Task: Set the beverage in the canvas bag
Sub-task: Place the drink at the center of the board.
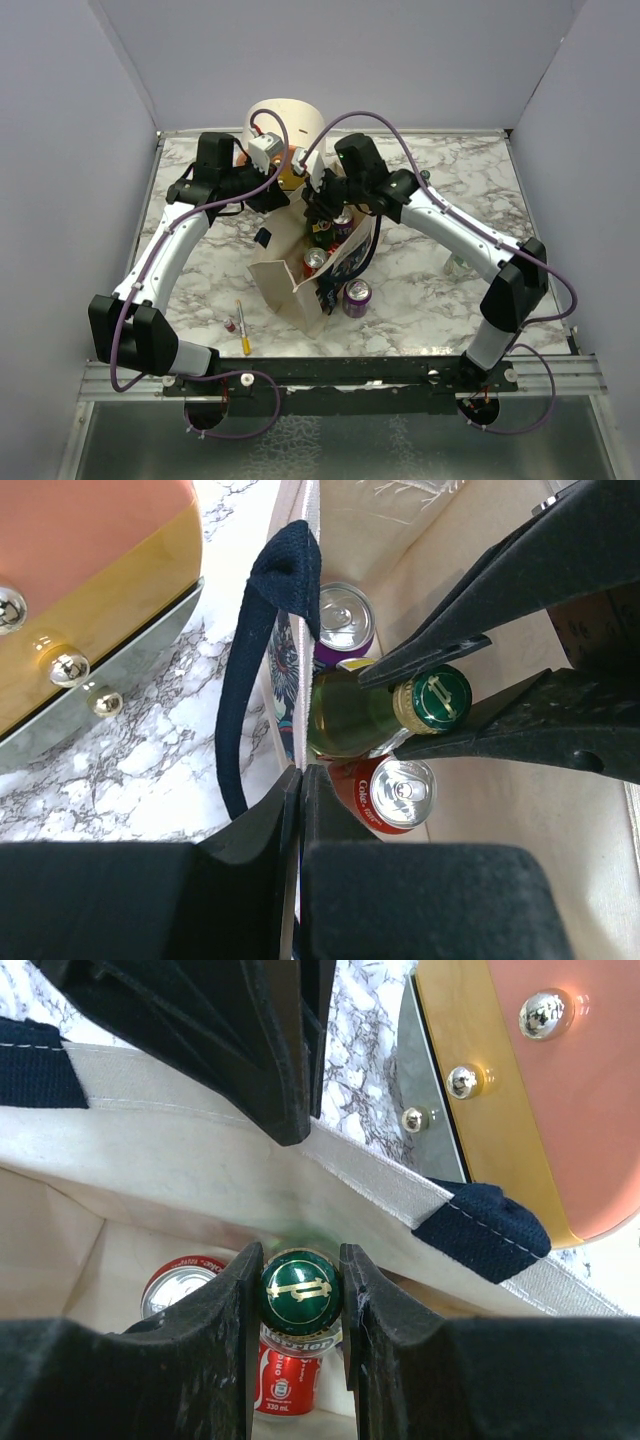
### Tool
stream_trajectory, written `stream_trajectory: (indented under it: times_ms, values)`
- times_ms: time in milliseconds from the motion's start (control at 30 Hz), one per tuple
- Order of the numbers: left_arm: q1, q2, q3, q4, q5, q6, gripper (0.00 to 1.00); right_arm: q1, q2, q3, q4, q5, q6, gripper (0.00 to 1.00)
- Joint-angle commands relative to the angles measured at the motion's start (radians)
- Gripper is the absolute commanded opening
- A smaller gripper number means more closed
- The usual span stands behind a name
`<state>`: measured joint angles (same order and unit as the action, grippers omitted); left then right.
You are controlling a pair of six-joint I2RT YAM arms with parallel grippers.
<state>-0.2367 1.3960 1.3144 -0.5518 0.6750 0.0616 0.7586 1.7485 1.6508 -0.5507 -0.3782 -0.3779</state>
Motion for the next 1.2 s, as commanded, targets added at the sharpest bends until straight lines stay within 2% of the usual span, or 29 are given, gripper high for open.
stream_trajectory:
  times_ms: [0, 233, 500, 733, 900, 1167]
  values:
    - [0.002, -0.012, 0.028, 0.013, 0.047, 0.008, 0.0, 0.007, -0.085, -0.01, 0.145, 0.025, -0.053, 0.01]
    - [0.002, -0.003, 0.032, 0.017, 0.066, 0.008, 0.0, 0.003, -0.085, -0.055, 0.13, 0.03, -0.068, 0.01]
    - [0.002, 0.013, 0.036, 0.009, 0.074, 0.013, 0.0, -0.015, -0.079, -0.08, 0.186, 0.043, -0.035, 0.01]
    - [0.002, 0.02, 0.036, 0.007, 0.079, 0.019, 0.0, -0.018, -0.106, -0.071, 0.314, 0.039, 0.001, 0.01]
    - [0.002, 0.025, 0.035, 0.009, 0.081, 0.022, 0.0, -0.018, -0.159, -0.157, 0.501, 0.032, 0.004, 0.01]
    - [0.002, 0.033, 0.075, 0.004, 0.077, 0.024, 0.0, -0.018, -0.172, -0.225, 0.621, 0.058, 0.005, 0.02]
